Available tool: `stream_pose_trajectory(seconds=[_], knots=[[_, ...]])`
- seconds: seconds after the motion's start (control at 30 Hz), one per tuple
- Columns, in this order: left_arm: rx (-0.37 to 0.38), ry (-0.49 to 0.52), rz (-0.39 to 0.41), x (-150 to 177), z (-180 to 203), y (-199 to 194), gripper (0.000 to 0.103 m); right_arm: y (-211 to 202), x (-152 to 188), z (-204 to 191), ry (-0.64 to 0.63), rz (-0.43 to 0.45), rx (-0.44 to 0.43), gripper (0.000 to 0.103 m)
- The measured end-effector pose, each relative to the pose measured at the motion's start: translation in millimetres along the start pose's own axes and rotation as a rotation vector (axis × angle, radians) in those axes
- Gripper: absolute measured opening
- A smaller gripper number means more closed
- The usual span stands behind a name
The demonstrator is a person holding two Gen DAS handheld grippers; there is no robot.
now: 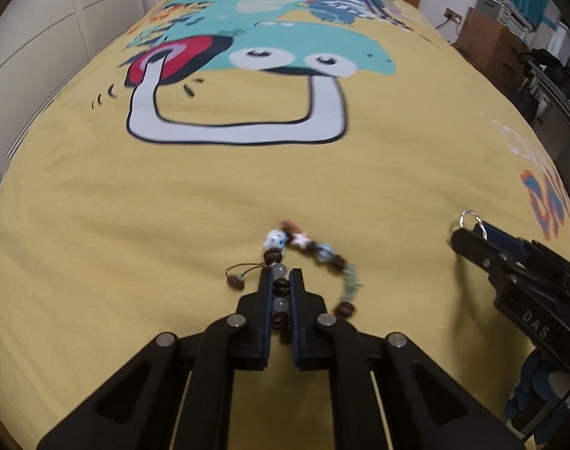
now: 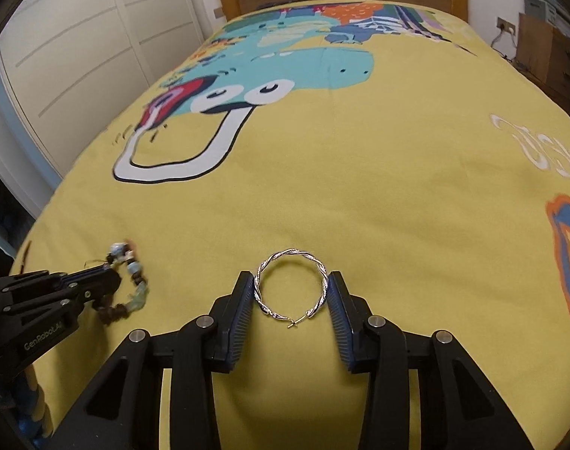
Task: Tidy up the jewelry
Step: 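Grasp the beaded bracelet with the left tool while the right tool grasps a twisted silver hoop, then carry the bracelet and hoop into the red box and release both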
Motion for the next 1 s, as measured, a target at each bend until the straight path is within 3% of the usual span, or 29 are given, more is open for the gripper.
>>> stream_pose_trajectory(seconds=[0.3, 0.47, 0.77, 1.0], knots=[[0.056, 0.077, 0.078, 1, 58, -60, 0.007, -100, 22, 42, 0.067, 0.102, 0.002, 0.04], [0.133, 0.135, 0.13, 2, 111, -99, 0.007, -171, 35, 78, 0.07, 0.163, 0.047, 0.04], [0.343, 0.285, 0.205, 5, 250, -163, 0.007, -283, 86, 177, 0.11, 0.2, 0.203, 0.04], [0.444, 0.402, 0.158, 26, 355, -161, 0.007, -300, 138, 253, 0.2, 0.135, 0.298, 0.04]])
Point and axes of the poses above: each gripper's, at about its wrist camera, not at the fingertips, and y roughly the way its jaws point, z to its right, x to its underside, the point moved 1 cm from there along y, roughly the way its jaws point, and after that the axes turned 4 degrees about y, right-handed, at the moved point
